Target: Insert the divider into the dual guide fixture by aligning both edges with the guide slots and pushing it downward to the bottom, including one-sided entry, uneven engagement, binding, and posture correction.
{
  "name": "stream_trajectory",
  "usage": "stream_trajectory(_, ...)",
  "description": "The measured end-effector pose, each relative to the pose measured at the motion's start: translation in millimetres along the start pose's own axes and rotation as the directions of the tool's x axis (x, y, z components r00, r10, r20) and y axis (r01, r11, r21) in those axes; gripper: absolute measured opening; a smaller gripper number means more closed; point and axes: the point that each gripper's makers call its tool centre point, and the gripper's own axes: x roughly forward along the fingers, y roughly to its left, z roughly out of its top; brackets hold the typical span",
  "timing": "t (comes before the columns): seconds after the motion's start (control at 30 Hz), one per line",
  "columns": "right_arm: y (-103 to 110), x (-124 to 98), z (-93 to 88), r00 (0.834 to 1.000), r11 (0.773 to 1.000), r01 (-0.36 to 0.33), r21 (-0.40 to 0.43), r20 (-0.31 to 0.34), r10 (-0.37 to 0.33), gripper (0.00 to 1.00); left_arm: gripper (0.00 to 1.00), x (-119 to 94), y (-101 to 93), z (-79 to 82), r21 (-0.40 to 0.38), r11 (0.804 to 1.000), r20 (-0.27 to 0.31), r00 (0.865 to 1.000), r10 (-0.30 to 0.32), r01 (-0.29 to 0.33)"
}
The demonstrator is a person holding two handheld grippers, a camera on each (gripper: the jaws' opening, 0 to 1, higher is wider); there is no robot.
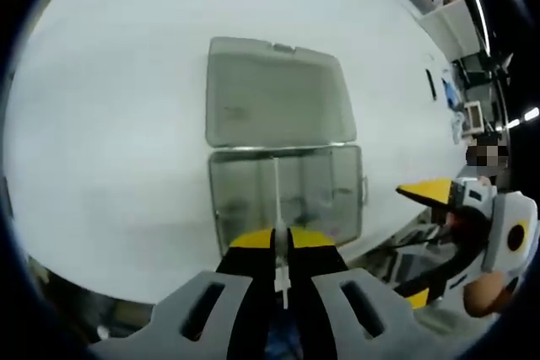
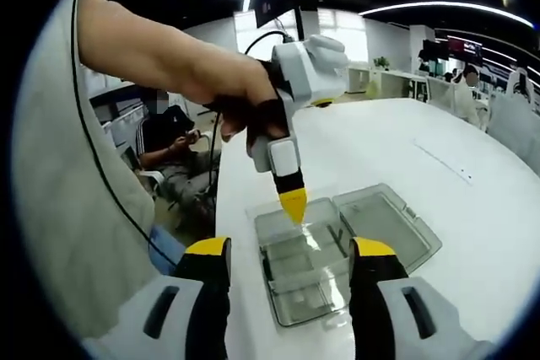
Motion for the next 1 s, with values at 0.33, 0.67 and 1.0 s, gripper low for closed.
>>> stream_trajectory(0.33, -1, -1, 0.8, 1.000, 1.000, 0.001, 0.008, 0.005, -0.001, 0.53, 0.01, 1, -2.0, 4.1, -0.012, 1.000, 0.006, 1.000, -0.010, 0.010)
stream_trajectory(0.67, -2, -3, -1.7, 1.000, 1.000, 0.001, 0.018, 0.006, -0.001, 0.52, 0.01, 8, 1.6, 3.6, -0.016, 1.000, -0.007, 1.000, 0.003, -0.003)
stream_trajectory(1.0, -1, -3, -2.6, 1.000, 1.000, 0.002, 0.025, 0.004, -0.002, 0.52, 0.01, 12, 3.7, 2.9, -0.015, 1.000, -0.015, 1.000, 0.013, -0.013)
